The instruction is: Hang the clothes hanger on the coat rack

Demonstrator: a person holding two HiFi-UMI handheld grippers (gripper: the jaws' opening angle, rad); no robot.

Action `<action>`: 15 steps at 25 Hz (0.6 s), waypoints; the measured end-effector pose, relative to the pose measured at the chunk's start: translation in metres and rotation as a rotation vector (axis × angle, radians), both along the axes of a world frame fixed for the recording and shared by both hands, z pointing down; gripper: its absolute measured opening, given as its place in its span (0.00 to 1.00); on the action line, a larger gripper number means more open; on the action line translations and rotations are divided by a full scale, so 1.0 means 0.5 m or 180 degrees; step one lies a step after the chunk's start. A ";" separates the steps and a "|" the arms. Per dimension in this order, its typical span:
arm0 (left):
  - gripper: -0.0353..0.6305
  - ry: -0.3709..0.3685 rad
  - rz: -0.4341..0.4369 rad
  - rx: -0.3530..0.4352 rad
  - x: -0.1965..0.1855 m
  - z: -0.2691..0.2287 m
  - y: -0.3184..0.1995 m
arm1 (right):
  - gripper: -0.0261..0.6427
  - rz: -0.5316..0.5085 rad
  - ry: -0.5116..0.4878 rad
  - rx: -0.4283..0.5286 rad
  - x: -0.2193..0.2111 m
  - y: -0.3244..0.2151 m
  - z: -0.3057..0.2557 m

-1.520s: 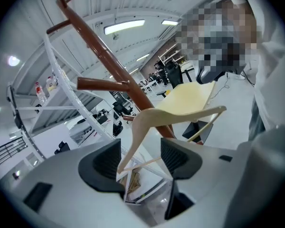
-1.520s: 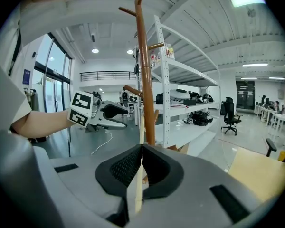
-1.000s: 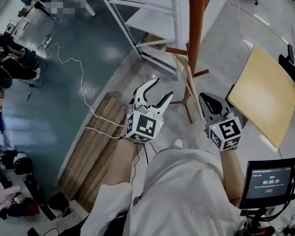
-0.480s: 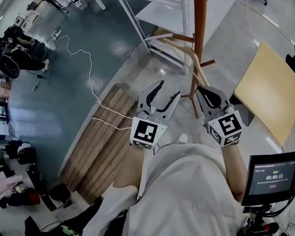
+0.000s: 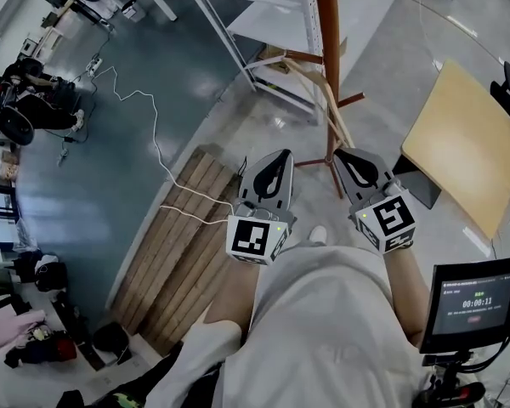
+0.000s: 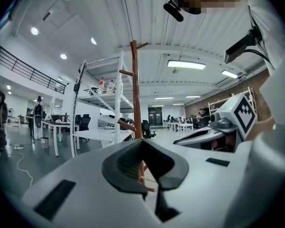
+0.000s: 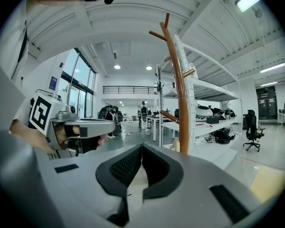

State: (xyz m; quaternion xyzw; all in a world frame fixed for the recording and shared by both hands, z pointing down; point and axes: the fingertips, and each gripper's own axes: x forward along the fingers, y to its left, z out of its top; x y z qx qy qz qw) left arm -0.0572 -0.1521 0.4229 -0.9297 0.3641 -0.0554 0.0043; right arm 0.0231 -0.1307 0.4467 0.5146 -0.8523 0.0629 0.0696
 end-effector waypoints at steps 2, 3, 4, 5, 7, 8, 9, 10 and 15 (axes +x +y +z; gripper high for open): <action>0.06 -0.0021 0.0018 -0.0032 0.001 -0.002 0.012 | 0.06 0.0020 -0.0003 -0.0008 0.000 0.010 -0.007; 0.06 -0.0060 0.0030 -0.0043 0.001 0.000 0.018 | 0.06 0.0031 -0.0003 -0.0008 -0.001 0.016 -0.010; 0.06 -0.0101 0.0041 -0.0056 -0.001 0.002 0.023 | 0.06 0.0046 -0.0003 -0.0008 -0.002 0.021 -0.013; 0.06 -0.0131 0.0051 -0.0078 -0.002 0.004 0.027 | 0.06 0.0064 -0.0002 -0.0007 -0.002 0.024 -0.016; 0.06 -0.0146 0.0060 -0.0127 -0.006 0.012 0.024 | 0.06 0.0091 0.0005 -0.0012 0.000 0.023 -0.017; 0.06 -0.0145 0.0052 -0.0139 -0.008 0.015 0.019 | 0.06 0.0098 0.0011 -0.0018 0.000 0.020 -0.015; 0.06 -0.0149 0.0040 -0.0143 -0.011 0.018 0.014 | 0.06 0.0104 0.0016 -0.0024 0.000 0.019 -0.014; 0.06 -0.0157 0.0029 -0.0146 -0.015 0.019 0.012 | 0.06 0.0112 0.0022 -0.0032 -0.002 0.020 -0.014; 0.06 -0.0231 0.0060 -0.0190 -0.019 0.035 0.012 | 0.06 0.0156 0.0038 -0.0069 -0.002 0.022 -0.012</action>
